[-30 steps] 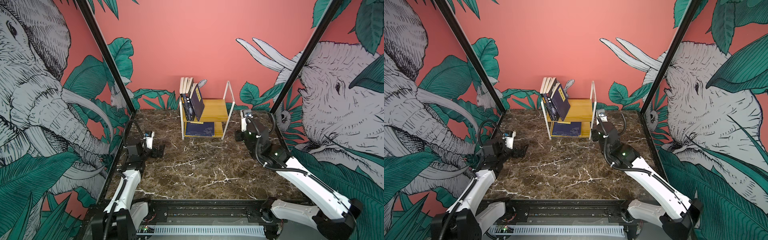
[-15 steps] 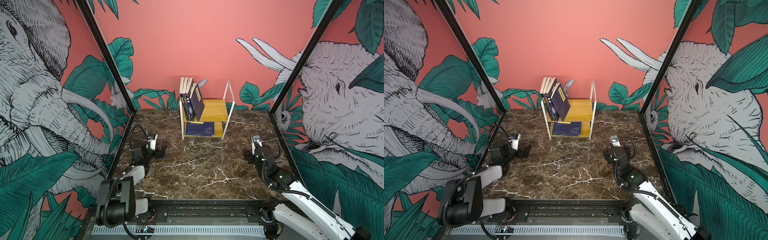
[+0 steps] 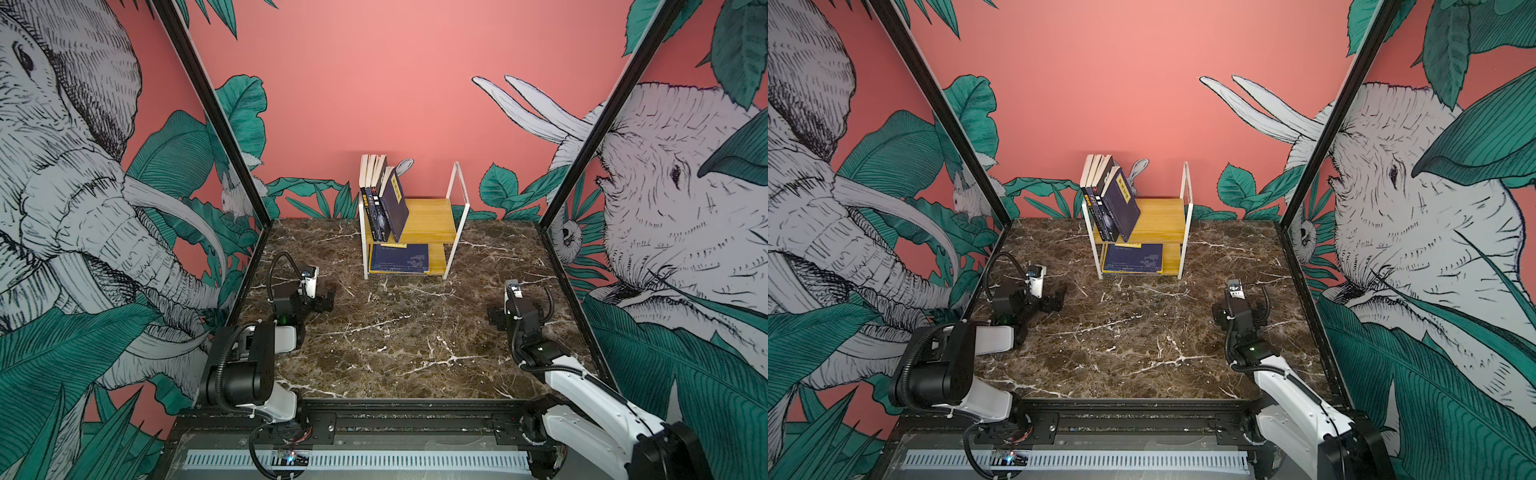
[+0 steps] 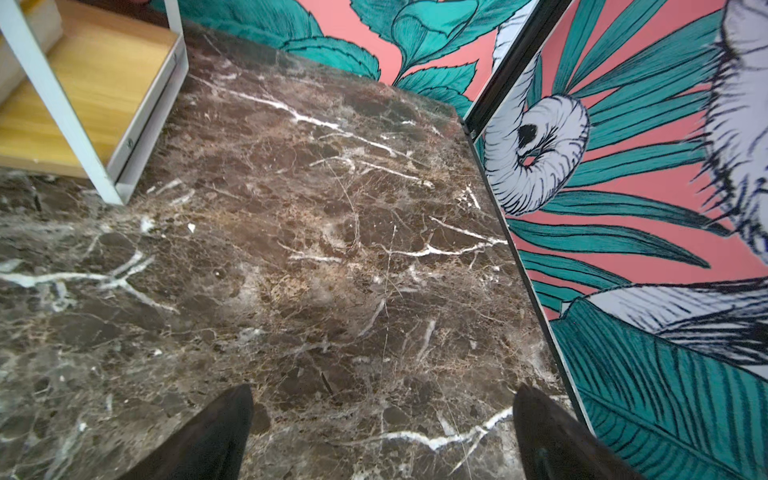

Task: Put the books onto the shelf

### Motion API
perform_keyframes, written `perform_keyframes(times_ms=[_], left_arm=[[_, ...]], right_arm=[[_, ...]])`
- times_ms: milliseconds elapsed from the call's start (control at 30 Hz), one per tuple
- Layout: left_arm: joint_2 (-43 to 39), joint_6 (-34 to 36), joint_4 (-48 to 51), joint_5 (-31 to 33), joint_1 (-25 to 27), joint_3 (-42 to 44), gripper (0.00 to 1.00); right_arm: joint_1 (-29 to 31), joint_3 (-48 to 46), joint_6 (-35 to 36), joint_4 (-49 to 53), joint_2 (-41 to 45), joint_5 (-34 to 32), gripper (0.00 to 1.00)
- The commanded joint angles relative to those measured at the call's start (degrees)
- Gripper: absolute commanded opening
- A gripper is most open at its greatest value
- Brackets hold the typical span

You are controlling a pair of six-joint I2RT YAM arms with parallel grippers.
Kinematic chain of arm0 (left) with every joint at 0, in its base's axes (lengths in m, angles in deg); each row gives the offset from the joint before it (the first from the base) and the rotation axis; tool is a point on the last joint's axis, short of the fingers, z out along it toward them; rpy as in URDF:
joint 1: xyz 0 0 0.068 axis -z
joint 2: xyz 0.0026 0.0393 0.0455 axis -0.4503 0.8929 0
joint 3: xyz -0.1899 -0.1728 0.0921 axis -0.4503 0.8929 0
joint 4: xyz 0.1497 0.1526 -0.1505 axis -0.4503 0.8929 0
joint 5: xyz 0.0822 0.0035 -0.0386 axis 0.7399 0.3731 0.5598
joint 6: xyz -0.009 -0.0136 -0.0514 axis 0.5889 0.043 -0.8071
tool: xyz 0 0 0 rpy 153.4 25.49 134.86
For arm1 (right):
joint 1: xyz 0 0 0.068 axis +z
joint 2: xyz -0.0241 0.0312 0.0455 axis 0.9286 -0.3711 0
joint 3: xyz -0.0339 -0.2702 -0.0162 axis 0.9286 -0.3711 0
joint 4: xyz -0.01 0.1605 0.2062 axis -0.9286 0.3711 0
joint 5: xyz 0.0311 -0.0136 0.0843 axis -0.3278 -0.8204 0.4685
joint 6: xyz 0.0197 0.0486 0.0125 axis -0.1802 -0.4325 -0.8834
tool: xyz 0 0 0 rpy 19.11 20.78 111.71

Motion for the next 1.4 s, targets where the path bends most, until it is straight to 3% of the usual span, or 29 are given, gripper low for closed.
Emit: perform_keyframes(times_ms=[0, 33, 100, 633, 733, 833, 967, 1367], left_arm=[[2.0, -1.1, -7.5, 6.3, 0.9, 1.8, 1.0], [4.2, -2.0, -13.1, 7.3, 0.9, 2.8, 0.99], [1.7, -2.5, -5.4, 10.0, 0.9, 1.3, 1.0], [2.3, -1.9, -3.7, 13.9, 2.5, -0.1, 1.0], [2.3, -1.8, -3.6, 14.3, 2.8, -0.3, 1.0], [2.3, -1.6, -3.4, 14.6, 2.9, -0.4, 1.0], [2.3, -1.7, -3.2, 14.8, 3.0, -0.4, 1.0], [2.2, -1.4, -3.0, 15.7, 3.5, -0.5, 1.0]], right_arm=[[-2.0, -1.1, 2.2, -14.5, -3.4, 0.4, 0.99], [-2.7, -1.4, 2.0, -16.0, -4.5, 0.7, 0.99], [-4.4, -1.9, 1.8, -19.7, -6.8, 2.4, 0.99], [-13.9, -1.4, 2.5, -44.1, -28.4, 11.9, 0.99], [-14.7, -2.9, 2.3, -52.8, -34.4, 13.1, 1.0], [-15.5, 0.1, -0.5, -44.3, -32.7, 10.3, 1.0], [-16.1, -0.6, -1.9, -45.9, -33.1, 8.0, 0.99], [-16.0, 0.0, -1.0, -46.0, -33.6, 10.0, 0.99]])
